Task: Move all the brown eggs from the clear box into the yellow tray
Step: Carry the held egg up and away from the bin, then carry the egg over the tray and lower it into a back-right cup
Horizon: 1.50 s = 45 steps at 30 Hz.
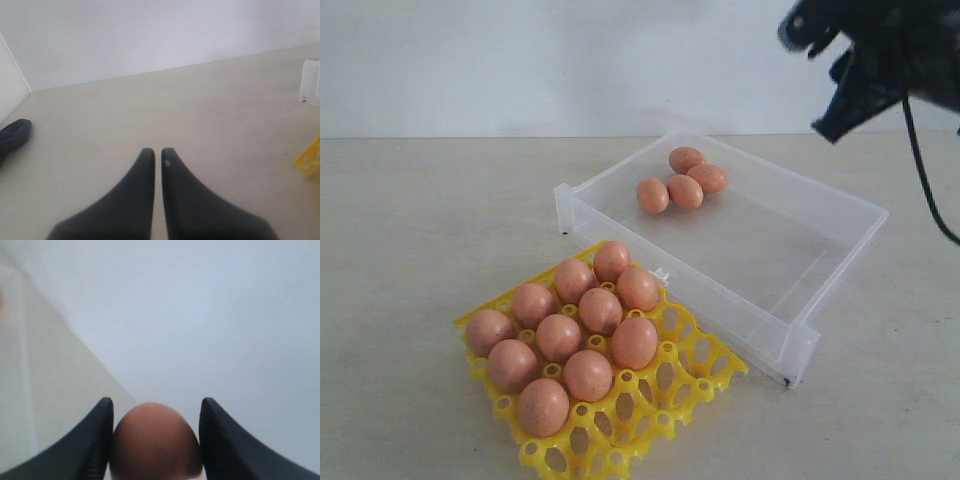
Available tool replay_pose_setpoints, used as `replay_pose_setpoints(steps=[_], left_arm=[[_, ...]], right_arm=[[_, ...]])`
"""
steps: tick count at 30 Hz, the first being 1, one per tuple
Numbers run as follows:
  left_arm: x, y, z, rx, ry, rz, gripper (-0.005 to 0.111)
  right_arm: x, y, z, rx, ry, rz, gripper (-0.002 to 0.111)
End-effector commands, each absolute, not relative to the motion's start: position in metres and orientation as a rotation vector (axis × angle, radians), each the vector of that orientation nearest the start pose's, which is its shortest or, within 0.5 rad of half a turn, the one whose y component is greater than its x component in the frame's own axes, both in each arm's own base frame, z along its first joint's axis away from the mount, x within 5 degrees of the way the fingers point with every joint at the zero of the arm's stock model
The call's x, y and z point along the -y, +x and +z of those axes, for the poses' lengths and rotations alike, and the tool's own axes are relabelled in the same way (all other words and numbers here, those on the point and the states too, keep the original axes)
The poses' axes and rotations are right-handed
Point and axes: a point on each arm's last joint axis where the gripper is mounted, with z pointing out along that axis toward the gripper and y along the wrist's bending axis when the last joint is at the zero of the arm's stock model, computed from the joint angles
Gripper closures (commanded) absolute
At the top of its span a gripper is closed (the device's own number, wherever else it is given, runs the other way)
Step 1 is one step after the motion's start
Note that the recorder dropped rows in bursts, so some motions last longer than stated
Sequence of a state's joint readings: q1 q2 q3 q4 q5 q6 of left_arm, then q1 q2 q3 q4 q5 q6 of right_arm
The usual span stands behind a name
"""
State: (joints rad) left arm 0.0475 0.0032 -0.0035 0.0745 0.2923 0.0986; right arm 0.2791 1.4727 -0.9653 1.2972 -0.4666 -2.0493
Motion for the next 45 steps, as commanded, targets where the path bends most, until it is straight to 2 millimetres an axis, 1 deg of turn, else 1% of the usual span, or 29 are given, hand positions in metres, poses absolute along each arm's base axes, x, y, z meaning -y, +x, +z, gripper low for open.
replay_pose_setpoints(steps=[1, 3, 5, 7, 9, 13, 16, 20, 23, 26, 29, 30, 31, 34, 36, 39, 41, 43, 45], left_arm=[[-0.005, 0.054, 0.187, -1.776, 0.089, 0.175, 0.103], [-0.005, 0.054, 0.187, -1.776, 0.089, 0.175, 0.103], [-0.005, 0.054, 0.187, -1.776, 0.089, 0.175, 0.103], [-0.005, 0.054, 0.187, -1.776, 0.089, 0.175, 0.103], [-0.005, 0.054, 0.187, -1.776, 0.089, 0.175, 0.103], [-0.005, 0.054, 0.187, -1.776, 0.089, 0.175, 0.103], [-0.005, 0.054, 0.187, -1.776, 0.089, 0.175, 0.103], [-0.005, 0.054, 0.187, -1.776, 0.089, 0.175, 0.103], [-0.005, 0.054, 0.187, -1.776, 0.089, 0.175, 0.103], [-0.005, 0.054, 0.187, -1.776, 0.089, 0.175, 0.103], [-0.005, 0.054, 0.187, -1.776, 0.089, 0.175, 0.103], [-0.005, 0.054, 0.187, -1.776, 0.089, 0.175, 0.103], [-0.005, 0.054, 0.187, -1.776, 0.089, 0.175, 0.103], [-0.005, 0.054, 0.187, -1.776, 0.089, 0.175, 0.103], [-0.005, 0.054, 0.187, -1.776, 0.089, 0.175, 0.103], [-0.005, 0.054, 0.187, -1.776, 0.089, 0.175, 0.103], [-0.005, 0.054, 0.187, -1.776, 0.089, 0.175, 0.103], [-0.005, 0.054, 0.187, -1.776, 0.089, 0.175, 0.103], [-0.005, 0.054, 0.187, -1.776, 0.089, 0.175, 0.103]], right_arm=[[-0.057, 0.33, 0.349, -1.683, -0.347, -0.506, 0.109], [-0.065, 0.332, 0.361, -1.682, -0.207, -0.246, 0.109], [-0.073, 0.333, 0.365, -1.689, -0.114, -0.031, 0.109], [-0.082, 0.332, 0.363, -1.716, -0.05, 0.162, 0.109], [-0.086, 0.334, 0.357, -1.751, 0.004, 0.274, 0.109], [-0.087, 0.34, 0.339, -1.798, 0.177, 0.392, 0.109], [-0.087, 0.343, 0.333, -1.804, 0.26, 0.441, 0.109], [-0.084, 0.345, 0.335, -1.761, 0.354, 0.463, 0.109], [-0.084, 0.345, 0.337, -1.739, 0.381, 0.488, 0.109], [-0.088, 0.345, 0.339, -1.737, 0.275, 0.465, 0.109], [-0.096, 0.344, 0.344, -1.685, 0.023, 0.344, 0.109], [-0.1, 0.343, 0.348, -1.656, -0.043, 0.323, 0.109], [-0.101, 0.341, 0.35, -1.635, -0.066, 0.33, 0.109], [-0.106, 0.337, 0.359, -1.578, -0.032, 0.471, 0.109], [-0.113, 0.333, 0.364, -1.537, -0.056, 0.602, 0.109], [-0.134, 0.322, 0.371, -1.43, -0.253, 0.84, 0.109], [-0.146, 0.311, 0.376, -1.352, -0.399, 0.974, 0.109], [-0.149, 0.306, 0.375, -1.34, -0.448, 1.026, 0.109], [-0.146, 0.306, 0.37, -1.345, -0.378, 1.048, 0.109]])
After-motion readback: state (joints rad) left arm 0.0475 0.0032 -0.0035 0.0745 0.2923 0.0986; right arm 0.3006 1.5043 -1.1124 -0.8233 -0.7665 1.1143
